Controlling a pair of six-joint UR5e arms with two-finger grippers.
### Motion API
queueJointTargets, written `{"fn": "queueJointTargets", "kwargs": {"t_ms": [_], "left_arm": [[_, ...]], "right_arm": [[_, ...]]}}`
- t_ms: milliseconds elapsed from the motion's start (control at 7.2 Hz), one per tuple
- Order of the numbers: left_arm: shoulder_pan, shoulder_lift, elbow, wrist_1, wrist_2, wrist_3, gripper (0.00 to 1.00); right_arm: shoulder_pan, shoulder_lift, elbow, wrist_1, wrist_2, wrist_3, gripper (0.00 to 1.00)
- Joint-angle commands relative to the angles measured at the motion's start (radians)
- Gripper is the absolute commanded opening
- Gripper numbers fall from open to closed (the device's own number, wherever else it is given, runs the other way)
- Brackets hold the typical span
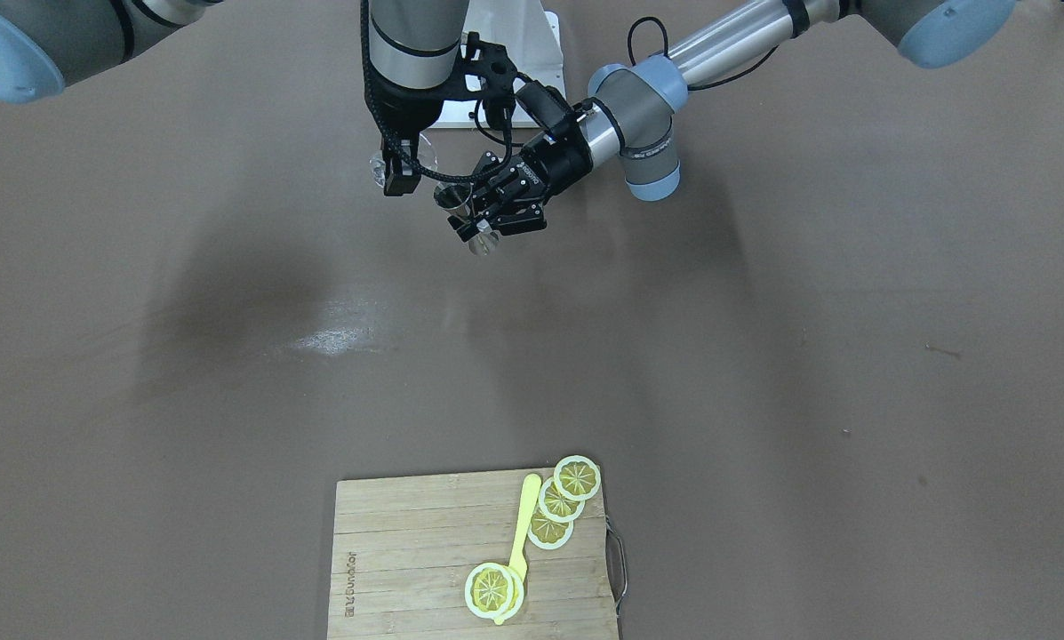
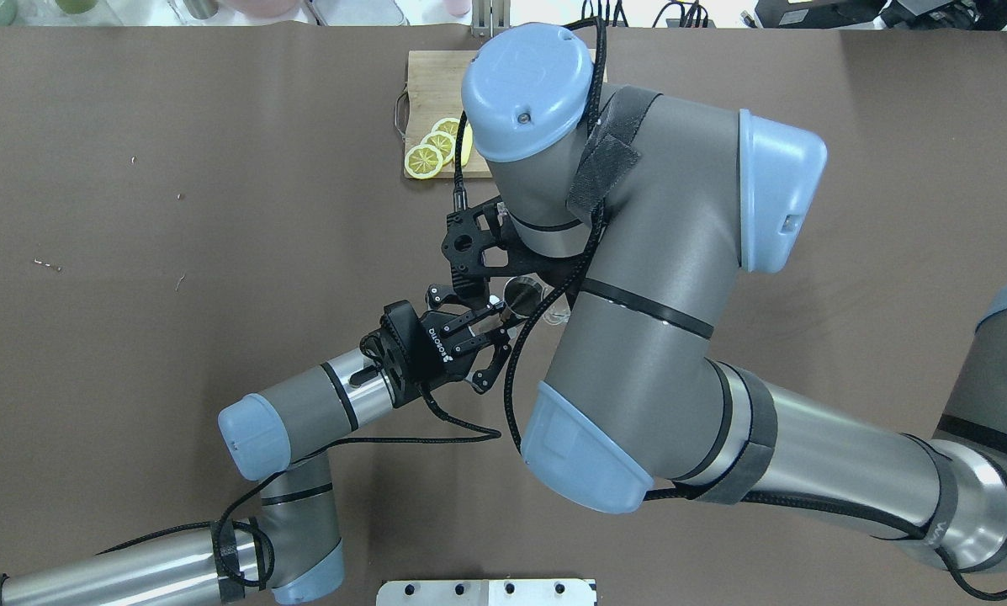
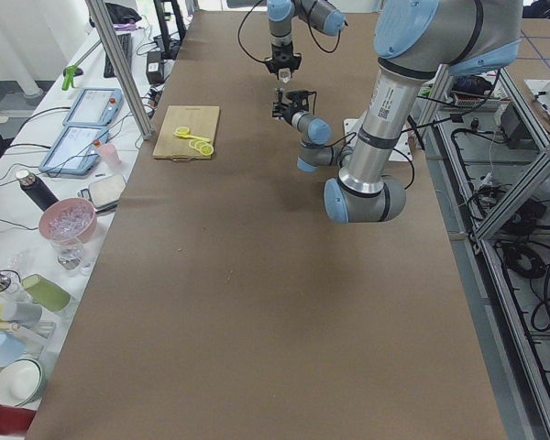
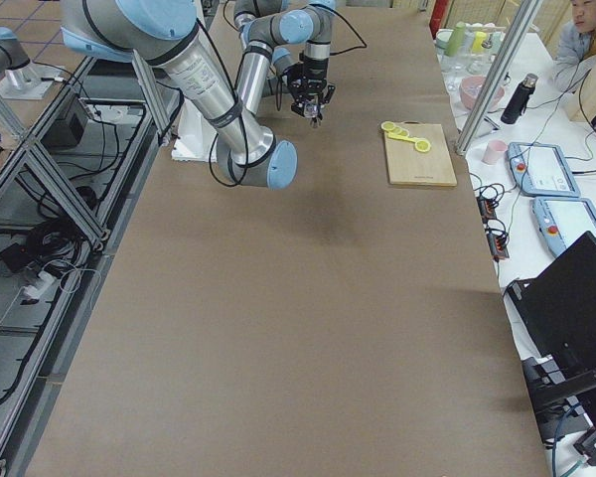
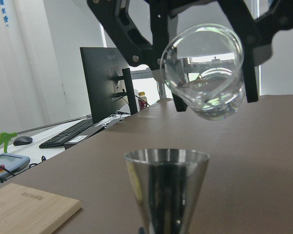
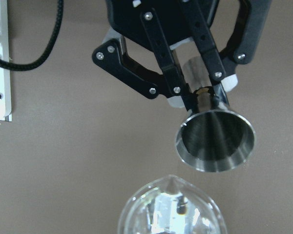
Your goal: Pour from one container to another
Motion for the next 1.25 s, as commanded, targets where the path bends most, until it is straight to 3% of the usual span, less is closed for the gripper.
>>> {"fn": "queueJointTargets", "kwargs": {"t_ms": [0,1111], "left_arm": [[0.000,0.000,0.000,0.000,0.000,0.000,0.00],[0.000,-0.006,0.008,0.000,0.001,0.000,0.00]], "right_arm": [[-0.010,0.009,-0.001,-0.045,-0.021,-0.023,0.00],[-0.004,0.035,-0.067,-0.016,-0.016,-0.020,0.00]]}}
